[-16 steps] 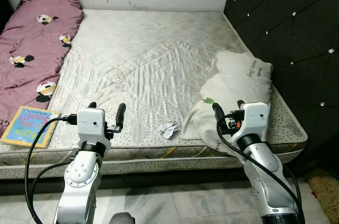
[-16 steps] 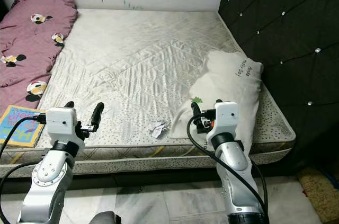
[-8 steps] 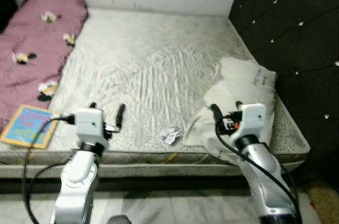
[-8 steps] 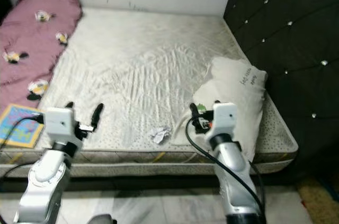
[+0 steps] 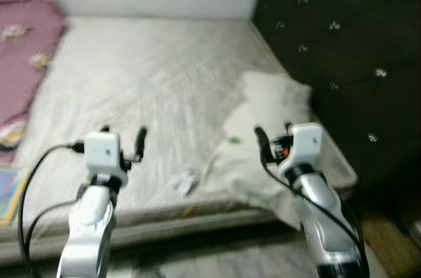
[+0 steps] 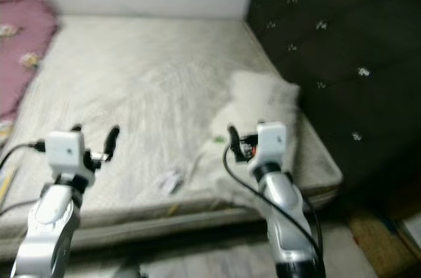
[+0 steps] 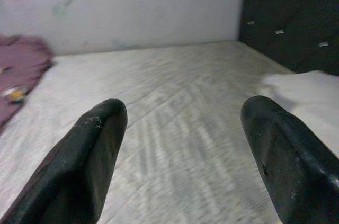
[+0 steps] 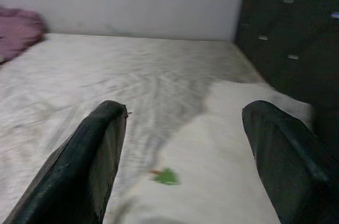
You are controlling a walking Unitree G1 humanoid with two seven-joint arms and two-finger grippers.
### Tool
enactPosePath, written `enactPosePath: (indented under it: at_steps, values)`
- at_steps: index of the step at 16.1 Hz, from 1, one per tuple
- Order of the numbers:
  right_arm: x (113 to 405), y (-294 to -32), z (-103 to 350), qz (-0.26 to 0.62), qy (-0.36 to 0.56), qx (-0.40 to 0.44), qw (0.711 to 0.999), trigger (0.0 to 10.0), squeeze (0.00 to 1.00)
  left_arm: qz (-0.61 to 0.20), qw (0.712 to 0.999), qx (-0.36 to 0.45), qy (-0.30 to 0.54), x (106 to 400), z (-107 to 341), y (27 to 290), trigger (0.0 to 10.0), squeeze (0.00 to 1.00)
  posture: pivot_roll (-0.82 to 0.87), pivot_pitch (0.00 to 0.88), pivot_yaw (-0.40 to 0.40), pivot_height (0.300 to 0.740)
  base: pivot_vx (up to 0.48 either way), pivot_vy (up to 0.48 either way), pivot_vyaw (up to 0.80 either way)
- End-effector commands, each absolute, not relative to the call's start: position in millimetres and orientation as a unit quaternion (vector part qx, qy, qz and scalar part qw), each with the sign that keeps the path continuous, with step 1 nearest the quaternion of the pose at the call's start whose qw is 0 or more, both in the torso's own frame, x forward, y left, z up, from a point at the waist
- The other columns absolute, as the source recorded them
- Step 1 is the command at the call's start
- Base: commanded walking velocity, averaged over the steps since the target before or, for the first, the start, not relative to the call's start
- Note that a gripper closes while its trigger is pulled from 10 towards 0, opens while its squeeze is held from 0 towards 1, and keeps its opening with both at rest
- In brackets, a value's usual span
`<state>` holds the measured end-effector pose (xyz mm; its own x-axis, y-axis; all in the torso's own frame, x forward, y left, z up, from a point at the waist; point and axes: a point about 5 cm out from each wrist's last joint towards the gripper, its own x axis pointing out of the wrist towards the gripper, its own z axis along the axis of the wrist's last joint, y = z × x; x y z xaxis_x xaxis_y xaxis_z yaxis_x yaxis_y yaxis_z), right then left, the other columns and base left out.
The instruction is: Clean up the room
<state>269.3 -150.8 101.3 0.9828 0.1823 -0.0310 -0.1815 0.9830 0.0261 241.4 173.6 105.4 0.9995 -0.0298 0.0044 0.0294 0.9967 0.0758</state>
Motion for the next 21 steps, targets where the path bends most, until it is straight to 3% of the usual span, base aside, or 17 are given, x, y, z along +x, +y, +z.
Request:
enactPosePath:
  at_steps: [1, 9, 21]
  values:
    - [265.7, -165.2, 99.1, 0.071, 0.023, 0.004, 0.997, 10.0, 0.00, -0.024, 0.999, 0.033, -0.007, 244.4, 107.2, 164.1, 10.0, 0.00, 0.01, 0.000, -0.095, 0.740, 0.000, 0.000, 0.00]
    - [267.4, -165.2, 98.8, 0.070, 0.022, 0.002, 0.997, 10.0, 0.00, -0.014, 0.999, 0.029, -0.004, 247.0, 106.0, 165.5, 10.0, 0.00, 0.01, 0.000, -0.096, 0.740, 0.000, 0.000, 0.79]
    - [268.0, -166.9, 98.6, 0.059, 0.021, 0.009, 0.998, 10.0, 0.00, -0.023, 1.000, 0.021, -0.001, 248.6, 105.8, 163.6, 10.0, 0.00, 0.01, 0.000, -0.095, 0.740, 0.000, 0.422, 0.00]
